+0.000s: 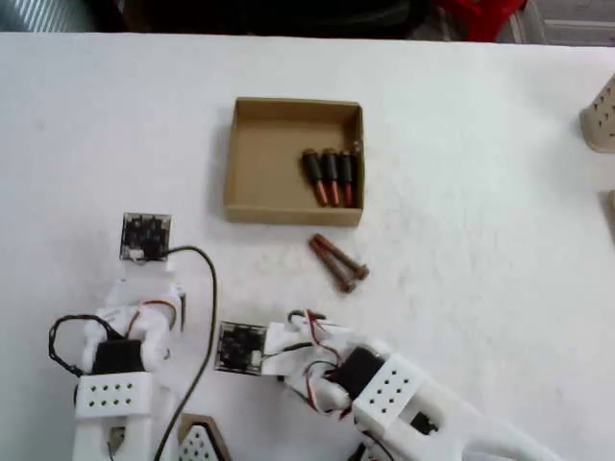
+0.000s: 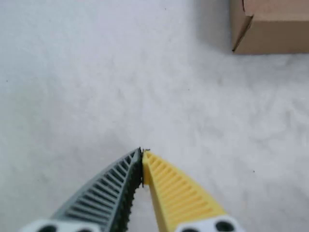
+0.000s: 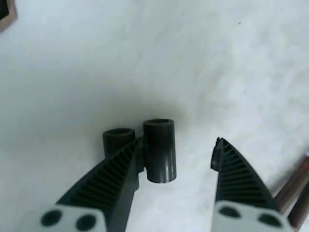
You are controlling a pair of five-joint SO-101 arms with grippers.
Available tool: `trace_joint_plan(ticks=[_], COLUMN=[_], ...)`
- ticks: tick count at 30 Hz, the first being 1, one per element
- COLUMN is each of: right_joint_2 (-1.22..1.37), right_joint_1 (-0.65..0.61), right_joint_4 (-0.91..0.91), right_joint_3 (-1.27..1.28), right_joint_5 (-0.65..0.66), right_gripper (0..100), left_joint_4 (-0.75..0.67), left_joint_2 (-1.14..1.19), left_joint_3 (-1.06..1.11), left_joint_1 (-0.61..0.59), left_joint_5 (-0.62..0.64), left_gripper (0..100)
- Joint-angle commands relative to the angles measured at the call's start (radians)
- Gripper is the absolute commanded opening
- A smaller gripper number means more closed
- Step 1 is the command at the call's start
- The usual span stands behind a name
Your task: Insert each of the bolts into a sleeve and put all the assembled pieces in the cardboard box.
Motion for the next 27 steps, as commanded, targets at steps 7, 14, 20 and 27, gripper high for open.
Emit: trace_joint_plan(ticks=[7,14,20,27], right_joint_2=[0.165,0.406,0.452,0.458], right_joint_1=[-0.005,-0.005,-0.004,-0.004], right_joint_4=[-0.004,0.035,0.054,0.056], right_joint_3=[-0.092,-0.239,-0.27,-0.27], right_joint_5=[0.002,0.0,0.0,0.0], right_gripper=[16.2,15.9,9.8,7.4], left_joint_4=[-0.026,-0.026,-0.026,-0.026], left_joint_2=[-0.012,-0.012,-0.012,-0.012], left_joint_3=[-0.018,-0.018,-0.018,-0.018], left_joint_1=[0.008,0.008,0.008,0.008], left_joint_5=[-0.011,-0.011,-0.011,-0.011], left_gripper=[2,2,2,2])
